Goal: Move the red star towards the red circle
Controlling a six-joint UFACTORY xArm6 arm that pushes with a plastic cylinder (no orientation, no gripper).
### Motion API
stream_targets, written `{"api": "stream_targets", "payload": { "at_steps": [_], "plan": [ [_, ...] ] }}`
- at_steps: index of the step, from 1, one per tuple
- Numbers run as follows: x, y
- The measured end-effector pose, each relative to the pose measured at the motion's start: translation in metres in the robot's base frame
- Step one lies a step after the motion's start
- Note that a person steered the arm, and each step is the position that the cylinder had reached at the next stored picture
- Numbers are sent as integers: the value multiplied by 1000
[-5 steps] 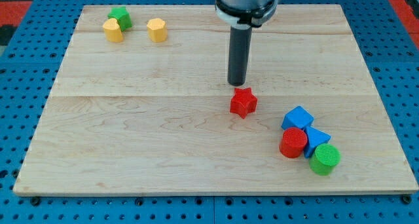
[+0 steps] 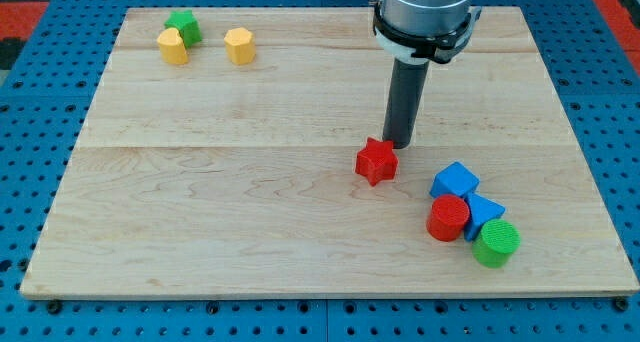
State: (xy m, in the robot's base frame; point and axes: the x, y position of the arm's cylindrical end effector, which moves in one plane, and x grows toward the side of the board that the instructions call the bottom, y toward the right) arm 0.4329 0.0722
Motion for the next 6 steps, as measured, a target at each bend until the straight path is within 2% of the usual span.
{"api": "stream_targets", "payload": {
  "at_steps": [1,2,3,4,5,6],
  "plan": [
    [-5,-32],
    [42,-32],
    [61,-28],
    [52,-31],
    [7,-88],
    [-6,-177]
  ]
}}
